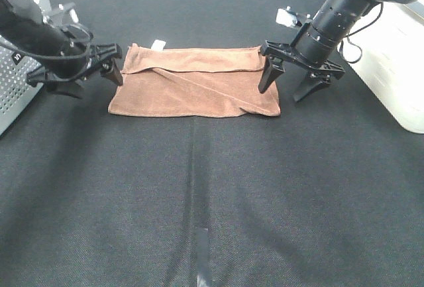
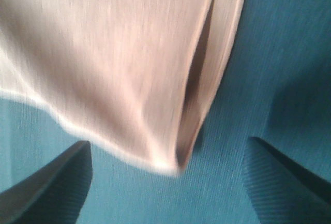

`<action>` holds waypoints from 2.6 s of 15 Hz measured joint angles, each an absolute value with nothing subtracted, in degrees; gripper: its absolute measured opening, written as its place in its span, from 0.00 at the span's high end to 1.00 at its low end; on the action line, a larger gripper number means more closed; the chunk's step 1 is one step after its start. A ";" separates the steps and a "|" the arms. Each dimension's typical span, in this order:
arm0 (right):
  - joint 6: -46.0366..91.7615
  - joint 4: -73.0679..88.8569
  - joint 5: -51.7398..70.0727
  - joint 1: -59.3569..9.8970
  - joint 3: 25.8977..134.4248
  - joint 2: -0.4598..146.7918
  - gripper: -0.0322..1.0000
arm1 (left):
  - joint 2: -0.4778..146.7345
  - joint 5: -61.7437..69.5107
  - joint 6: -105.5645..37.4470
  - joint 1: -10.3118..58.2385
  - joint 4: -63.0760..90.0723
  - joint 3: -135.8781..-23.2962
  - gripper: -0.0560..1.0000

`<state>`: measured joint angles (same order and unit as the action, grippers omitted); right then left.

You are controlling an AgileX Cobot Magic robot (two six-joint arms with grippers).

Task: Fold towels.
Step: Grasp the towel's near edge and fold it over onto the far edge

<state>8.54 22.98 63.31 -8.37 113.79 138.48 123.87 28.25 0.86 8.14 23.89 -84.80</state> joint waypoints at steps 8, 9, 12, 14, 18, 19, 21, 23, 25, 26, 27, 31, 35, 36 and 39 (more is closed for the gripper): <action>11.69 28.13 58.73 -8.37 113.67 141.81 0.24 | 130.69 28.42 -4.18 8.77 33.29 -87.55 0.25; 11.75 28.65 58.33 -8.37 113.67 141.98 0.25 | 131.21 28.82 -5.10 8.77 34.38 -87.95 0.27; 11.17 27.50 58.33 -8.37 113.67 142.04 0.33 | 131.67 29.79 -8.42 8.77 35.64 -88.35 0.41; 11.06 27.33 58.61 -8.37 113.67 142.49 0.52 | 132.07 30.42 -9.05 8.77 35.87 -88.35 0.67; 11.12 31.17 60.96 -8.37 113.67 143.70 0.97 | 132.01 34.38 -11.57 8.71 36.38 -88.35 0.93; 11.12 31.46 61.25 -8.37 113.67 143.70 0.97 | 131.55 36.10 -12.15 8.37 35.75 -88.29 0.93; 11.06 31.46 62.45 -8.08 113.62 142.27 0.97 | 129.60 40.16 -12.61 6.88 33.86 -88.12 0.93; 10.66 29.91 64.52 -7.91 113.45 139.69 0.97 | 127.02 44.00 -12.66 5.67 29.91 -88.12 0.93; 9.63 28.93 67.38 -7.91 111.21 137.45 0.97 | 124.39 48.19 -12.66 5.44 26.59 -88.12 0.93; 9.57 28.93 67.78 -7.91 108.80 136.65 0.97 | 123.87 50.13 -12.66 5.44 26.18 -88.06 0.93; 9.57 28.88 67.78 -7.91 105.77 135.68 0.97 | 123.30 51.34 -12.66 5.44 26.07 -87.20 0.93; 11.23 29.11 62.57 -8.02 89.73 128.46 0.97 | 118.66 47.50 -12.72 7.79 25.84 -74.71 0.93; 14.38 30.71 59.87 -8.02 86.17 125.94 0.97 | 117.06 44.92 -12.66 8.37 25.90 -72.94 0.93; 14.38 30.71 59.87 -8.02 86.17 125.94 0.97 | 117.06 44.92 -12.66 8.37 25.90 -72.94 0.93; 15.24 30.71 58.96 -8.02 95.91 127.37 0.97 | 118.77 45.09 -10.08 7.85 26.07 -85.54 0.93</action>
<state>15.24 30.71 58.96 -8.02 95.91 127.37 118.77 45.09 -10.08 7.85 26.07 -85.54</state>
